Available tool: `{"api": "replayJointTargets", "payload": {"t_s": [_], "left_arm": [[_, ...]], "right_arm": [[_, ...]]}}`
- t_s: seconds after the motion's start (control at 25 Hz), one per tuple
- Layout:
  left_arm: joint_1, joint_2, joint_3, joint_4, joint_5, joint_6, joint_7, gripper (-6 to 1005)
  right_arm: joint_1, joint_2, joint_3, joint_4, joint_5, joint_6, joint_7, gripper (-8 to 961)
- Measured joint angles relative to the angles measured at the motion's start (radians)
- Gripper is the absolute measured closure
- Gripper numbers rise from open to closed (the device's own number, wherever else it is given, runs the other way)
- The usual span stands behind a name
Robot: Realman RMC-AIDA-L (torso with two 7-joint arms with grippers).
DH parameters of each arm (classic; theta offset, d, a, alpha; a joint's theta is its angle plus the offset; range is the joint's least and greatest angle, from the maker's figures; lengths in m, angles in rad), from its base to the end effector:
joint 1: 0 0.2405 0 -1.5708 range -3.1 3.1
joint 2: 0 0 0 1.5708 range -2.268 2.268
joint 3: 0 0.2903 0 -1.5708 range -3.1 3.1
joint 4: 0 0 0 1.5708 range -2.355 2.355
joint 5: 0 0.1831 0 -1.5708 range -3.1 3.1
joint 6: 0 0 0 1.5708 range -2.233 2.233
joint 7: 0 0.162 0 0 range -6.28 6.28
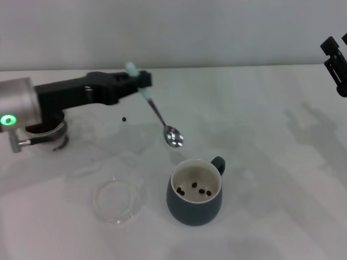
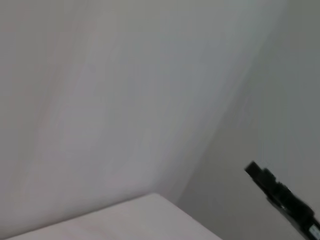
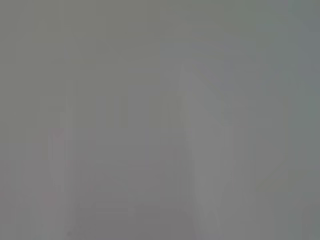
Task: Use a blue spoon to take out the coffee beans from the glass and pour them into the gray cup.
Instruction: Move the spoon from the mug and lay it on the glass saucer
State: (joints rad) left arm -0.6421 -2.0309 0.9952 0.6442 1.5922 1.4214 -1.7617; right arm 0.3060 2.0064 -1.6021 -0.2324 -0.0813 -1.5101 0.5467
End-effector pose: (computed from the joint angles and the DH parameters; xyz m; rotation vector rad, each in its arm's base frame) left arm -0.1911 0.3792 -0.0239 -2.6620 -0.9225 -0.9992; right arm 0.3129 0.3094 0.0368 -1.6783 0.3994 1.1324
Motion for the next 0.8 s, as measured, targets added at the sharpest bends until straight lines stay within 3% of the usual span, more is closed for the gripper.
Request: {"api": "replayJointTargets", "payload": {"t_s": [0.4, 0.52, 0.64, 0.8], "left_arm": [[0.176, 0.041, -0.089, -0.016, -0.007, 0.016, -0.026, 867], [0.228, 0.063, -0.119, -0.051, -0.006, 0.012, -0.027, 867], [0.25, 0.088, -0.129, -0.106, -0.007, 0.01, -0.024, 867], [0.258, 0.093, -0.129, -0.139, 0.004, 0.001, -0.021, 867]], "right_arm": [[0.038, -0.003, 0.039, -0.001, 0.0, 0.063, 0.001, 406], [0.05, -0.006, 0.053, -0.001, 0.0, 0.078, 0.004, 406], [0.058, -0.007, 0.068, -0.001, 0.0, 0.083, 0.006, 406], [0.064, -0.004, 0.079, -0.001, 0.0, 0.086, 0.007, 406]]}}
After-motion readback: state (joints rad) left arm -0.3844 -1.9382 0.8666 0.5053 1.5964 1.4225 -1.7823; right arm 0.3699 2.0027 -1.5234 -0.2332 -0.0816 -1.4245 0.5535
